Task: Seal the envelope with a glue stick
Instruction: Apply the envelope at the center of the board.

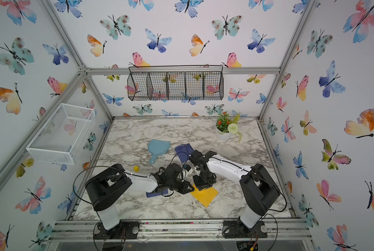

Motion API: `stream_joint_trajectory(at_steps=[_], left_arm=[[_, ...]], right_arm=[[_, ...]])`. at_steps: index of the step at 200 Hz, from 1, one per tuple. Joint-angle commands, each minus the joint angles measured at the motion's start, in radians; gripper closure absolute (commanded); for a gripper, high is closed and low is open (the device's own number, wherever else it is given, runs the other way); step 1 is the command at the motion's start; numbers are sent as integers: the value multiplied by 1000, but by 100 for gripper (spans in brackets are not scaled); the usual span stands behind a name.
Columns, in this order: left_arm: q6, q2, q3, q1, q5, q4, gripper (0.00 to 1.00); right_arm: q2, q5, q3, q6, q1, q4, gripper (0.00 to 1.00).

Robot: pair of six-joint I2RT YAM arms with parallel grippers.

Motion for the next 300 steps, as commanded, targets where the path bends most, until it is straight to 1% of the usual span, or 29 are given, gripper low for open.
stream_joint_trajectory(at_steps=[1,32,49,59,76,105,121,136,150,181,198,223,248,261,288,300], left_arm=[[15,33,9,-7,-16,-51,100],[14,27,6,-8,-20,-53,100],[17,25,6,-8,-21,-54,100],[15,24,6,-8,-21,-56,100],[15,27,7,-8,-20,-54,100],[14,27,9,-8,-20,-56,100],[15,29,9,-8,-19,-57,100],[15,30,11,-8,-19,-57,100],[15,34,12,-8,-18,-56,100],[17,29,12,-8,-18,-59,100],[19,31,13,-8,-19,-61,100],[20,30,15,-8,-21,-63,100],[31,19,22,-9,-49,-94,100],[46,4,29,-10,-78,-132,100],[88,-36,54,-13,-164,-238,100],[97,-54,58,-16,-199,-268,100]], right_arm=[[59,-2,-46,-14,5,-5,98],[98,249,-29,36,5,-37,98],[95,304,-27,49,5,-45,98],[86,289,-28,51,5,-43,98],[75,216,-32,40,6,-33,98],[52,-9,-45,-7,5,6,98],[45,-62,-47,-11,5,22,98],[50,-43,-47,-11,5,30,98],[68,9,-48,-5,5,29,98],[96,226,-45,35,5,2,98],[101,299,-40,44,5,-20,98],[82,266,-31,40,5,-15,98],[16,214,12,49,-5,0,98],[-30,180,54,50,-41,2,98],[-119,176,115,45,-121,12,98],[-151,156,125,38,-163,22,98]])
